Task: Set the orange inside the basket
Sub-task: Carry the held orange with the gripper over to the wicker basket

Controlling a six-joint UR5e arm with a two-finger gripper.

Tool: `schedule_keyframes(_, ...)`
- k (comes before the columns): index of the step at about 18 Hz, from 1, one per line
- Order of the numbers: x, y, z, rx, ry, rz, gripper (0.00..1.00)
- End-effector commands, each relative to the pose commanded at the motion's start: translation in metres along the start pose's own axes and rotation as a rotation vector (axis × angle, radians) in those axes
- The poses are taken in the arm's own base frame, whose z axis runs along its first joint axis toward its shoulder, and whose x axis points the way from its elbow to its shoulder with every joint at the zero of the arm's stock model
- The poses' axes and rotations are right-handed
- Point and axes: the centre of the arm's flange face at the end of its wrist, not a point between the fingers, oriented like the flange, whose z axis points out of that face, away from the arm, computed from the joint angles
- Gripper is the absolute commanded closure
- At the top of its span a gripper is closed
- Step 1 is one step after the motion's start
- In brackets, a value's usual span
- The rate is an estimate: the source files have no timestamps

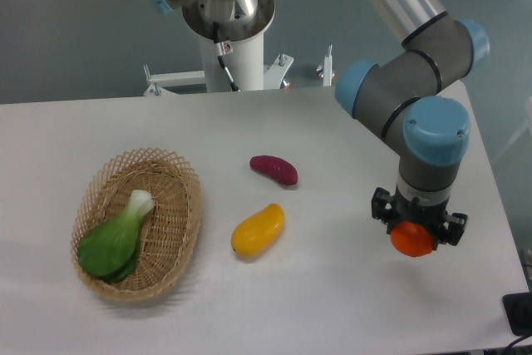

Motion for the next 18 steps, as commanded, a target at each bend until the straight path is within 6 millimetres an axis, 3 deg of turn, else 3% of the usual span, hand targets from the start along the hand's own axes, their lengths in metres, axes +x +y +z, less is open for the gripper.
schedule_keyframes(4,0.036,-0.025,-0.001,0.004,0.015,-0.004,0.23)
schedule_keyframes(7,0.084,-0.044,0.001,-0.004,0.038,0.043,0.23)
schedule_keyframes(10,0.118,-0.054,-0.004,-0.004,0.049,0.084,0.23)
schedule_keyframes(15,0.211,-0.089,-0.009,-0.004,0.08,0.205,0.23)
schedule_keyframes(18,0.261,-0.11,-0.024,0.016,0.083,0.257,0.23)
